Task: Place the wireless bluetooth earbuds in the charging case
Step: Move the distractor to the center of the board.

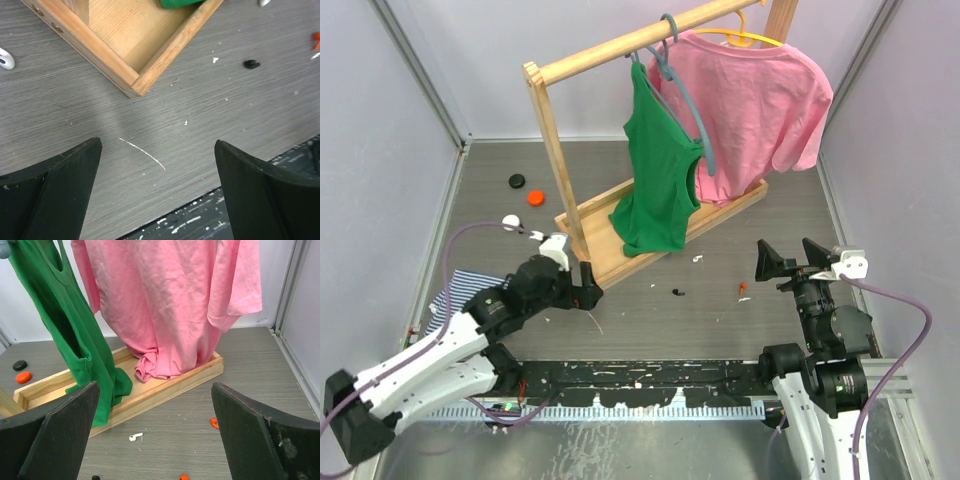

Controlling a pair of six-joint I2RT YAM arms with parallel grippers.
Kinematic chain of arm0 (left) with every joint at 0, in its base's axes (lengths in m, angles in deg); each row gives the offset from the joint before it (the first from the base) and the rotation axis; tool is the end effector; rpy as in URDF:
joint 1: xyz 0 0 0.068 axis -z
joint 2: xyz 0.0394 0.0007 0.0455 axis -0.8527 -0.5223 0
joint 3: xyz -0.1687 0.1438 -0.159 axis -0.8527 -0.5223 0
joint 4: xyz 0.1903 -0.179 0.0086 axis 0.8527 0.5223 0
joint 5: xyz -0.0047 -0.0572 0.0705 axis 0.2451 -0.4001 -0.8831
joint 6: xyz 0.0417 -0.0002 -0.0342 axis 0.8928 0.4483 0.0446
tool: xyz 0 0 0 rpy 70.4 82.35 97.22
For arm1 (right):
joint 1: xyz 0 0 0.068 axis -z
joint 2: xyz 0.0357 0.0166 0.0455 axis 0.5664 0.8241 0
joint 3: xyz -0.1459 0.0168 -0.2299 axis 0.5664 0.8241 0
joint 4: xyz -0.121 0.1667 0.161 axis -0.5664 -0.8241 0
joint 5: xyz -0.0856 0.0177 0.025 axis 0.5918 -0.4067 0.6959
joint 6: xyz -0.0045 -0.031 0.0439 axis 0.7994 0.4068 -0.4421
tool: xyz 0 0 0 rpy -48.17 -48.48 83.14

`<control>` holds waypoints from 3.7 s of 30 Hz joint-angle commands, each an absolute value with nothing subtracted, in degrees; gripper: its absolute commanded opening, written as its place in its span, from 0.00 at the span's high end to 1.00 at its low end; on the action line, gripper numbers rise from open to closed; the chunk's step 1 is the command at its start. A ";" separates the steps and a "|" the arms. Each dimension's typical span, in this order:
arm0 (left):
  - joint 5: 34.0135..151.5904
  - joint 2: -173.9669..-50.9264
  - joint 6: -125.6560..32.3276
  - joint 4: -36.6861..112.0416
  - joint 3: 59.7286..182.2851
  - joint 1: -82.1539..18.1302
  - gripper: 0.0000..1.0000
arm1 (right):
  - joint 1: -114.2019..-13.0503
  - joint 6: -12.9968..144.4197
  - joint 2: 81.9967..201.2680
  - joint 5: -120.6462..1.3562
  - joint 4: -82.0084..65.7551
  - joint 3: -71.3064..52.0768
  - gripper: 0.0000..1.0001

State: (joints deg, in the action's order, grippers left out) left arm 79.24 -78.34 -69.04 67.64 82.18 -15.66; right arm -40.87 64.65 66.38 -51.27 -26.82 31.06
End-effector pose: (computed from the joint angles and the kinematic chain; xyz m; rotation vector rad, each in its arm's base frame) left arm 0.1206 -0.1072 0.2492 0.1225 2.2660 -0.6386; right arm 0.0499 0.0051 0.3306 0.0291 1.4016 0.1977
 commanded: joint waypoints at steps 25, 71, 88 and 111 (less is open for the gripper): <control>47.10 -108.34 -60.68 40.68 82.89 -4.88 0.02 | -43.02 64.56 63.99 -50.51 -23.70 30.93 0.00; 69.91 -144.72 -53.83 27.71 113.07 -39.64 0.02 | -43.46 64.51 64.12 -49.61 -24.10 30.87 0.00; 74.62 -141.99 -55.38 32.97 114.79 -42.73 0.02 | -43.46 64.46 62.81 -49.28 -24.40 30.86 0.00; 75.34 -132.03 -55.58 44.26 112.34 -54.54 0.01 | -43.72 64.48 61.08 -49.28 -24.75 30.99 0.00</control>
